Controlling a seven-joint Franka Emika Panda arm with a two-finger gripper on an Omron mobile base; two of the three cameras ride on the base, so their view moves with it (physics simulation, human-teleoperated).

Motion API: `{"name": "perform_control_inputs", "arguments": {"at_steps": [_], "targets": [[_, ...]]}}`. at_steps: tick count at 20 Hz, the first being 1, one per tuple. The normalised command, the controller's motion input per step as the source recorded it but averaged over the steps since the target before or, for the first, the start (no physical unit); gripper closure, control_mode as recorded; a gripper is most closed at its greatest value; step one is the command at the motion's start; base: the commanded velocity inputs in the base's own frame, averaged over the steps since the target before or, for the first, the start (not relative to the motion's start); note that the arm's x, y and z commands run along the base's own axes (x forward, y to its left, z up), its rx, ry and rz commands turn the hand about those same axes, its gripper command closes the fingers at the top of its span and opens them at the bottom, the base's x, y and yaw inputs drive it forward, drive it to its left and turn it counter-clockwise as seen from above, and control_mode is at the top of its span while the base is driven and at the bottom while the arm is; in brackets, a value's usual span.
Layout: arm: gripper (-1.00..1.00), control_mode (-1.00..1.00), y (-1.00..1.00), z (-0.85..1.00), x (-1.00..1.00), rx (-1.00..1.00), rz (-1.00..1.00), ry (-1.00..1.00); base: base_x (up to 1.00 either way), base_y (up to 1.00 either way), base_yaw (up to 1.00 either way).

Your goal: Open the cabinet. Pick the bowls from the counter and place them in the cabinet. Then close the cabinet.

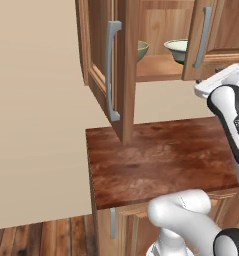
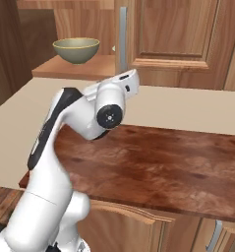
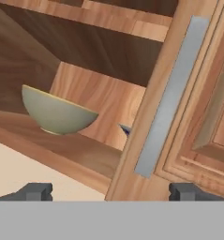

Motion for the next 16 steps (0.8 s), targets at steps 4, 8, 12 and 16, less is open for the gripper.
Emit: {"name": "perform_control_inputs", "arguments": {"at_steps": [4, 8, 12, 16], "targets": [[-1.0, -1.0, 0.02, 0.38, -1.0, -0.11, -0.01, 0.01, 0.0, 0.0, 0.0], [-1.0, -1.0, 0.11, 0.36, -0.87, -0.06, -0.02, 0.18, 0.0, 0.0, 0.0], [-1.0, -1.0, 0.2, 0.33, -0.79, -0.01, -0.03, 0.3, 0.0, 0.0, 0.0], [-1.0, -1.0, 0.38, 0.2, -0.79, -0.01, -0.04, 0.29, 0.0, 0.0, 0.0]]}}
